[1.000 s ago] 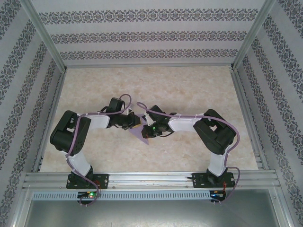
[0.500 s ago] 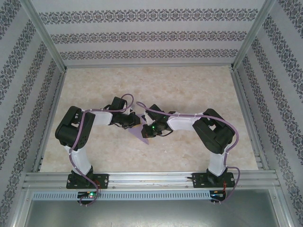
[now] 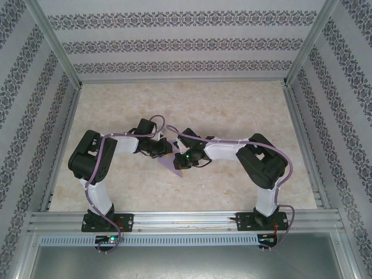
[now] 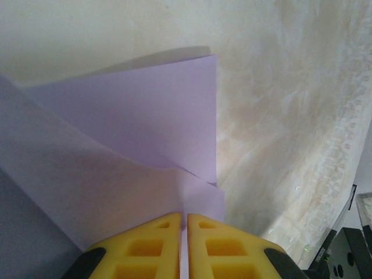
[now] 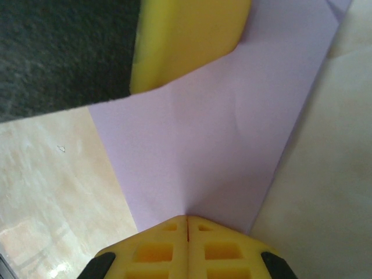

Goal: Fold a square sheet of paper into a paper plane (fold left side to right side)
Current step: Fourth fold the wing at the center of the table.

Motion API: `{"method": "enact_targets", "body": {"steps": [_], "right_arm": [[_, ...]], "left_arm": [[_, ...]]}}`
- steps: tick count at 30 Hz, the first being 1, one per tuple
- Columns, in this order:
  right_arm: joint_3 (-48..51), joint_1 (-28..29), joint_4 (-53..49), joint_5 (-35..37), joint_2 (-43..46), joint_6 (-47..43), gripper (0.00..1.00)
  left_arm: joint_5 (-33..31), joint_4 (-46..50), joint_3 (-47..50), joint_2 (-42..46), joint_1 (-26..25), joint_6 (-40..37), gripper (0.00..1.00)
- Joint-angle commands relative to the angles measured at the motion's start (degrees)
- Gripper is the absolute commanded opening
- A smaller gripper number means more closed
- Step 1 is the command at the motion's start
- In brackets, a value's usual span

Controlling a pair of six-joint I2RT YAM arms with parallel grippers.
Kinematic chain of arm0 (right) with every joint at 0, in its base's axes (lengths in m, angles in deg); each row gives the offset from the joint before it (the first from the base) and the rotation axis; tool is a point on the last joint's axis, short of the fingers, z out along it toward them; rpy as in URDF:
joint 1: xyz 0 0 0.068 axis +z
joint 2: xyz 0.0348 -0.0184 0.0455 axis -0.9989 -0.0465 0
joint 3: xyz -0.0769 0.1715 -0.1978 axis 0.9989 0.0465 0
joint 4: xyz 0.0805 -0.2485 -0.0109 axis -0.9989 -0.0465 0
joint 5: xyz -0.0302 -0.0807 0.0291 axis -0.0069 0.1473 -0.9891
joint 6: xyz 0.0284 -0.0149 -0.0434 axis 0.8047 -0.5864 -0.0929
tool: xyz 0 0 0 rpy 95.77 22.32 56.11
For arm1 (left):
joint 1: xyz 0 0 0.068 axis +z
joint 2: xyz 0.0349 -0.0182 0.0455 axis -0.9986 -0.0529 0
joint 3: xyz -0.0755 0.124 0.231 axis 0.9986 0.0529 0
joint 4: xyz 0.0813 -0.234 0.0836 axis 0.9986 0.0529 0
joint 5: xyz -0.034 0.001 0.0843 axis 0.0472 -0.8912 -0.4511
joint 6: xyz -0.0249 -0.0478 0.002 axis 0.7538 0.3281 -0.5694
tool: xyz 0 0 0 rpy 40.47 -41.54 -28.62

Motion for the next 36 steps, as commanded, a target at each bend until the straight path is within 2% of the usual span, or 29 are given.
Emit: {"method": "enact_targets", "body": {"steps": [1, 11, 26, 36], "right_arm": [[3.71, 0.33, -12.95, 6.63, -4.95, -1.61, 0.00], [4.47, 0.33, -13.02, 5.97, -5.22, -1.83, 0.00], [5.74, 0.26, -12.45, 5.02, -4.56, -1.70, 0.00], [6.17, 0.24, -11.52, 4.37, -4.90, -1.01, 0.00]], "left_arm": [[-6.15, 3.60, -1.75, -1.99, 1.55, -4.09, 0.11], [-7.01, 5.95, -6.79, -4.27, 3.39, -6.08, 0.12], [-6.56, 3.00, -8.62, -6.97, 7.36, -6.61, 0.12], [-5.75, 4.26, -12.50, -9.92, 9.40, -7.80, 0.12]]}}
